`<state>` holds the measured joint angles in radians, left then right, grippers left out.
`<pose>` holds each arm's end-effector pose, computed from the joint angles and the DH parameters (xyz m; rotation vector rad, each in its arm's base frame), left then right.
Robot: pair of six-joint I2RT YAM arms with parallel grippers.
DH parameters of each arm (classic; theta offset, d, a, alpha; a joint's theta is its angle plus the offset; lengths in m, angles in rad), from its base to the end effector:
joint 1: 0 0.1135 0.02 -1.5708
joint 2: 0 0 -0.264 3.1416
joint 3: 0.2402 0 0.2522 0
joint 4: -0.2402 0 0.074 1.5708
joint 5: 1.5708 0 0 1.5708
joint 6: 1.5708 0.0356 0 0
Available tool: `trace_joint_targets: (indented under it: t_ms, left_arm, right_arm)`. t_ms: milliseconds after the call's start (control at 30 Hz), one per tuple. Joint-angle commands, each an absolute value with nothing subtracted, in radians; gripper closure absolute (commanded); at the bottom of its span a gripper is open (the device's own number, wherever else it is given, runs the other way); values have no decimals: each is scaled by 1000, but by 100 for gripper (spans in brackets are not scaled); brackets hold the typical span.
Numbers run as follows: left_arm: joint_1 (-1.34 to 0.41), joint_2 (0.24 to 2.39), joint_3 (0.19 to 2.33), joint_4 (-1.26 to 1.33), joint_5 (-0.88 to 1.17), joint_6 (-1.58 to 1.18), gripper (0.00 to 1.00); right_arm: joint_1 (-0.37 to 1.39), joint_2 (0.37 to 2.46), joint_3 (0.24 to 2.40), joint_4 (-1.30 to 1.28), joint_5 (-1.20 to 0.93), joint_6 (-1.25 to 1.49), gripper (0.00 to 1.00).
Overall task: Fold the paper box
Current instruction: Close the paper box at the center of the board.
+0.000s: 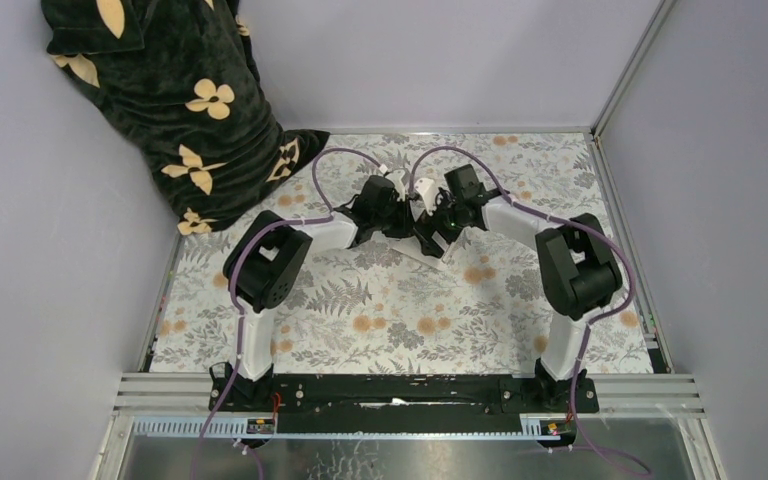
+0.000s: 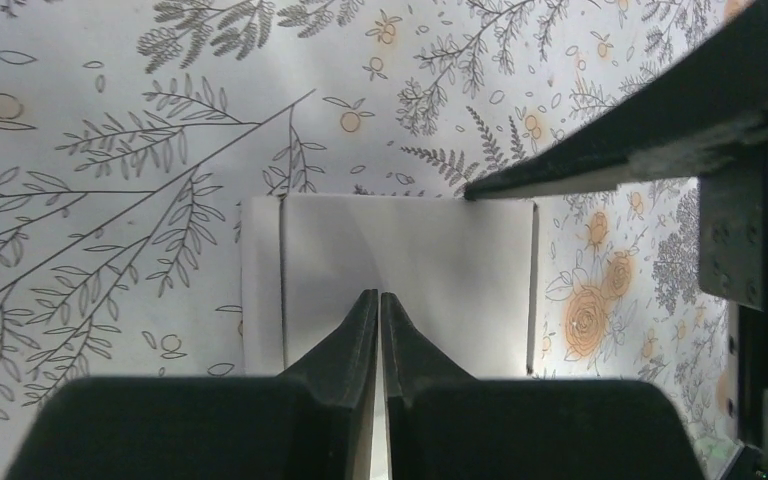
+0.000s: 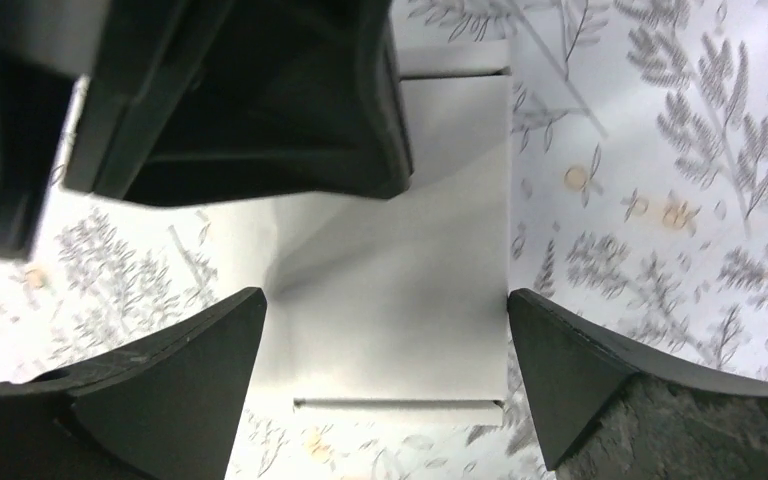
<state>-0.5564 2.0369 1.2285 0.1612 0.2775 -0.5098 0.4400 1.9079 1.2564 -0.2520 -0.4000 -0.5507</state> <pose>0.3664 -0.2394 0.1484 0.2165 2.3293 -0.8710 0.3601 0.1849 0.1779 -1.3004 2.0491 0.4436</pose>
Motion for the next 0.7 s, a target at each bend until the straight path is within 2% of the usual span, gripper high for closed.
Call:
trace_joint_targets:
  t_ms: [0,200,367,500,667]
  left_arm:
    - [-561,2082,1194,2,246,-461,90]
    - [-576,2052,1166,2,237,-471,90]
    - [-616,2009,1119,-24,226,-473,89]
    - [-661,1970,1082,-57,192,-471,90]
    - [-704,1917,1011,-78,138,-506,89]
  right_arm:
    - [448,1745,1216,-272,-412,-453,0]
    - [448,1579,1165,-206,-354,-200,0]
    - [449,1483,1124,-304,-159,36,0]
    - [454,1318,997,-332,-58,163,0]
    - [454,1158,833,-321,-97,313,0]
